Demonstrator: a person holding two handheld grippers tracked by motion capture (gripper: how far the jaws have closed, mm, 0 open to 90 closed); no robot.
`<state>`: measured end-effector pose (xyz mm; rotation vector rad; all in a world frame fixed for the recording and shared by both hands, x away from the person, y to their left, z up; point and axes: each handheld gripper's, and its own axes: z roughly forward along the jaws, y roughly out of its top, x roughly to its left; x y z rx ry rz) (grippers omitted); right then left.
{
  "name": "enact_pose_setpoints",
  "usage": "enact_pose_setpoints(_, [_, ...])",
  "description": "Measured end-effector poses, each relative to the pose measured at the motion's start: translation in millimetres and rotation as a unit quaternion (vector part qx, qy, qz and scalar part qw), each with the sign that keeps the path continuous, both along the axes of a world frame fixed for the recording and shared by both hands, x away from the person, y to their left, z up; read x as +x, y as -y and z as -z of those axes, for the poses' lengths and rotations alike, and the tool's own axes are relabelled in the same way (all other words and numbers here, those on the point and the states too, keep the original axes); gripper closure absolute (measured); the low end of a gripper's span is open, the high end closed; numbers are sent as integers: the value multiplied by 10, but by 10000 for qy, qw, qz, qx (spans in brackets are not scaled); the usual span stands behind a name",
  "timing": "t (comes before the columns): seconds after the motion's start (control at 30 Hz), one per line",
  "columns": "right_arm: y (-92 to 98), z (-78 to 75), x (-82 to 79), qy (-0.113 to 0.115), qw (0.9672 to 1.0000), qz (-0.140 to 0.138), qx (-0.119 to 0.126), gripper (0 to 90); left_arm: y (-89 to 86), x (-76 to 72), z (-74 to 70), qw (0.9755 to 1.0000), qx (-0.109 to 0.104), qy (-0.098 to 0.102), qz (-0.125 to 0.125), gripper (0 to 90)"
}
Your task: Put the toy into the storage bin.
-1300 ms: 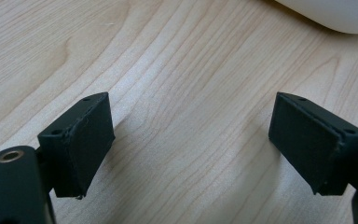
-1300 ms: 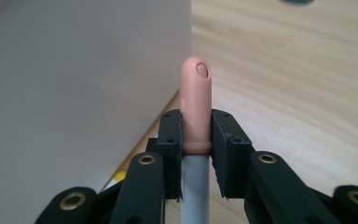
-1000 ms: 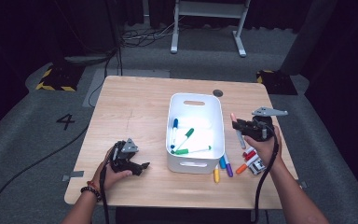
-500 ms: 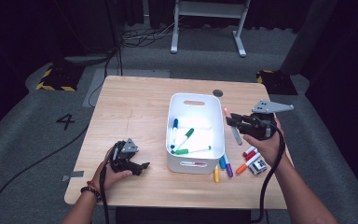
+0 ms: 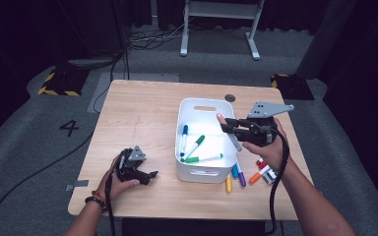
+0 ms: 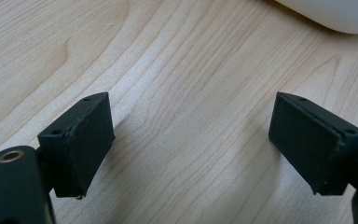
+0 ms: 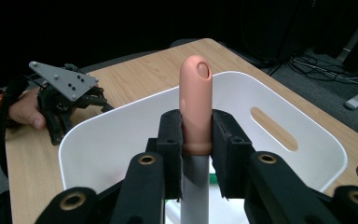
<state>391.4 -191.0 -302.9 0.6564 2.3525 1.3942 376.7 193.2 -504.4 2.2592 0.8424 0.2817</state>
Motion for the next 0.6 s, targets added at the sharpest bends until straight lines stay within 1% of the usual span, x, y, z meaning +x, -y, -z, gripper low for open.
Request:
enact_pose_setpoints(0.03, [-28, -9, -1, 20, 10000, -33, -55, 747, -1, 0, -1, 10000, 6, 2, -5, 142])
enact_pose_setpoints(0.13, [-121, -12, -3, -29, 9999, -158, -33, 747, -1, 0, -1, 10000, 7, 2, -3, 142])
enact_pose_setpoints(0.27, [-234, 41, 0, -82, 9993, -334, -168, 747, -1, 0, -1, 10000, 9, 3, -4, 142])
enact_pose_setpoints(0.43, [-353, 179, 23, -253, 9973, -516, -453, 747, 0, 0, 0, 10000, -1, 1, -2, 142])
enact_pose_setpoints(0.47, [-369, 215, 27, -328, 9968, -571, -461, 747, -1, -1, -1, 10000, 7, 2, -6, 142])
enact_pose_setpoints(0.6, [-376, 358, 64, -517, 9933, -713, -748, 747, -1, 0, -1, 10000, 6, 0, -4, 142])
